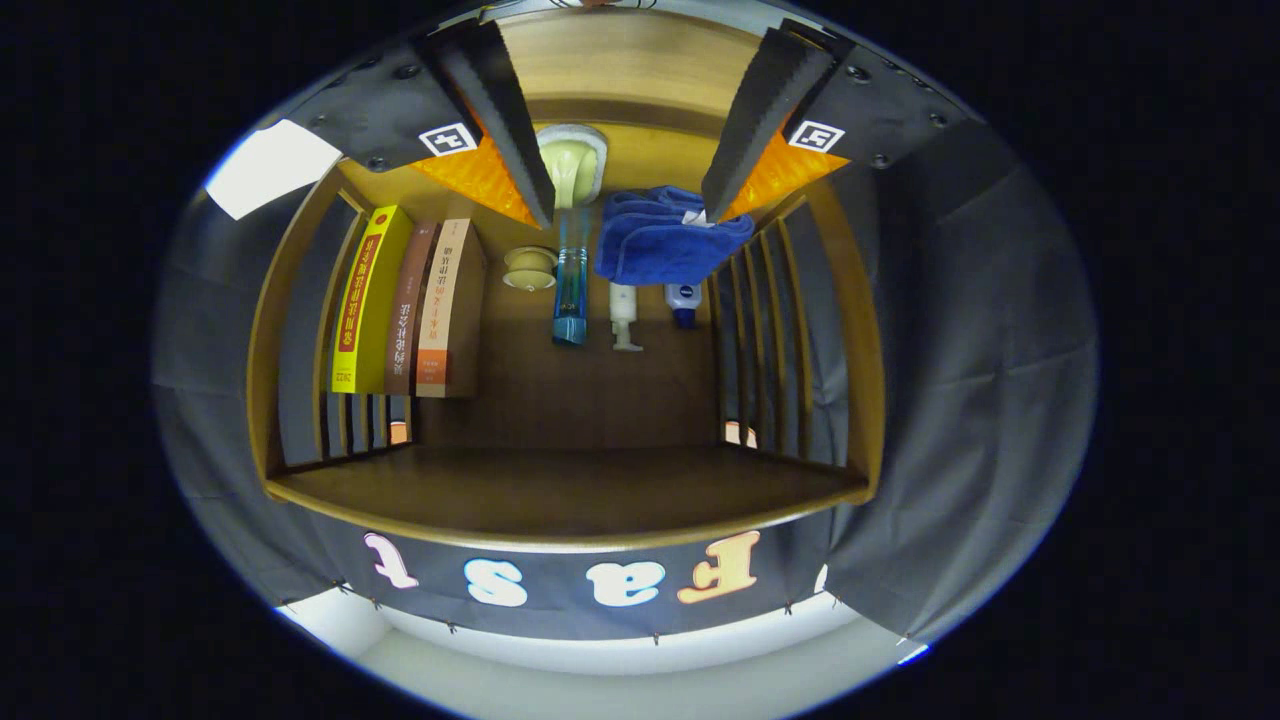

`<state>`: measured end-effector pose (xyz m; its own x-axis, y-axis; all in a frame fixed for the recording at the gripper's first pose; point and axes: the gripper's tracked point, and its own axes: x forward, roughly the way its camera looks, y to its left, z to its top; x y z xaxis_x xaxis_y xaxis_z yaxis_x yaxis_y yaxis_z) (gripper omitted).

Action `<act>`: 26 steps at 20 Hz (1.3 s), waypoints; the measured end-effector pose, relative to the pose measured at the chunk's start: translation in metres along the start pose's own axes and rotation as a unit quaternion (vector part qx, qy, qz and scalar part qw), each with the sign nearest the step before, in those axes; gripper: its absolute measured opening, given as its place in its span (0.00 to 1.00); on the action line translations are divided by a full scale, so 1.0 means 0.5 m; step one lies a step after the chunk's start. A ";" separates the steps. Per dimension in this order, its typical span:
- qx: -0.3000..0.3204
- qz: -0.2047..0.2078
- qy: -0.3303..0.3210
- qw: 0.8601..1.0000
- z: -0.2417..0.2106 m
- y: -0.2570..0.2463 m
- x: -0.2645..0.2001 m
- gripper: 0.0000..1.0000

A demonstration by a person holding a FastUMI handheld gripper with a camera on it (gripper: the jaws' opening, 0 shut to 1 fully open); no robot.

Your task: Pull open the drawer, take out the items inside it, and place them on the countertop above the cabinet.

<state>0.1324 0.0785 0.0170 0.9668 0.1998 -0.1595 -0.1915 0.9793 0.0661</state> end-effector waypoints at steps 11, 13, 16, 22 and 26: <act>0.010 -0.033 -0.057 0.998 -0.070 -0.002 -0.212 0.97; 0.011 -0.047 -0.063 0.997 -0.087 -0.010 -0.240 0.97; 0.025 -0.057 -0.057 0.996 -0.129 -0.020 -0.264 0.97; 0.020 -0.076 -0.071 0.994 -0.175 -0.056 -0.282 0.96; 0.042 -0.071 -0.058 0.995 -0.219 -0.043 -0.265 0.94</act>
<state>-0.0101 0.0345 -0.0709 0.9971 0.0490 -0.0580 -0.0408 0.9901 0.1344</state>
